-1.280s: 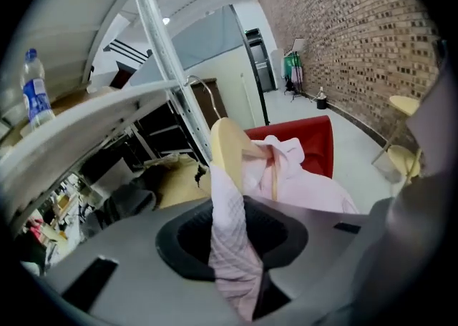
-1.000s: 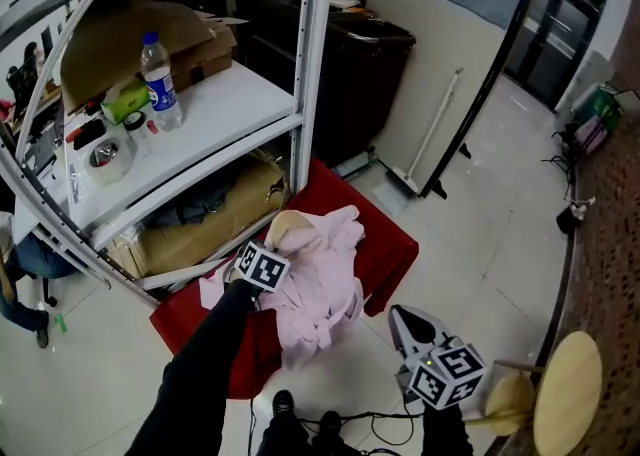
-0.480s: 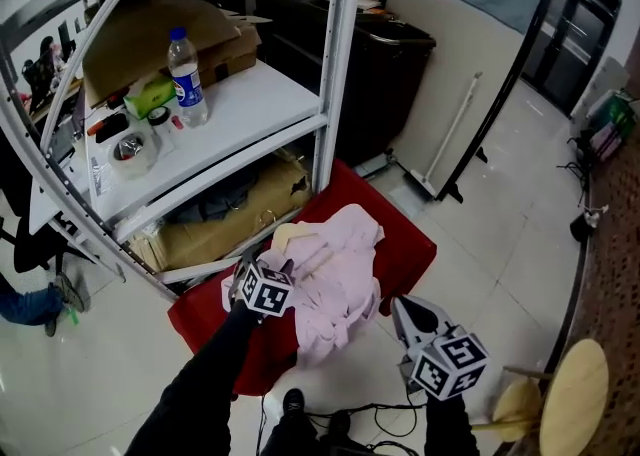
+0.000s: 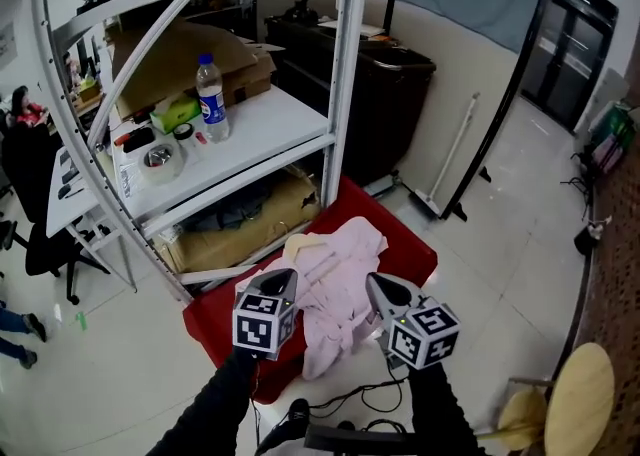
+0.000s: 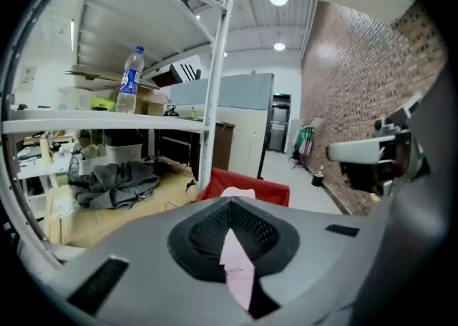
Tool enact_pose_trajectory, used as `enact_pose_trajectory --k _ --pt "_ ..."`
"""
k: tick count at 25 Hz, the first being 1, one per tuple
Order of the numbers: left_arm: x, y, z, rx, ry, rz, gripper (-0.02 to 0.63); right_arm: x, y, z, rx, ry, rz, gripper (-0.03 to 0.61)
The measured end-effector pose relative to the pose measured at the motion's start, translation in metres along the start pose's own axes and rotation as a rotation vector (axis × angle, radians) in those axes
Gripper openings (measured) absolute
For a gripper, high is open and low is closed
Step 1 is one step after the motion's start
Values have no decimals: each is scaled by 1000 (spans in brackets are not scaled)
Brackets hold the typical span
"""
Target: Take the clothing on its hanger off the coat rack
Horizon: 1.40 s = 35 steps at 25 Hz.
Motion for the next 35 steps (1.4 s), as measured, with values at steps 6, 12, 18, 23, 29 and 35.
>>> enact_pose_trajectory --k 6,12,18,23,29,35 --pt "-37 35 -5 22 35 95 15 -2 -24 5 -17 5 -28 -21" --pt "-46 52 -6 49 55 135 15 -9 -35 11 -15 18 -35 -21" --pt "-55 64 -4 24 59 140 15 -20 -42 9 -16 38 -28 -26" --pt "-57 75 -5 24 54 150 15 -27 -44 6 -39 37 -29 -26" --pt "-63 81 -1 23 49 147 15 -34 -51 7 -53 38 -42 -26" --pt "-64 82 2 16 44 132 15 -38 -52 6 -51 42 -49 -26"
Point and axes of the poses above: the fingertips, and each gripper's own axes: x forward along the fingers, y to its right, z out of its underside, the point moved 1 cm from there along -x, backward along the fingers, and after that the axes turned 5 degrees about z, right-handed, at the moved point
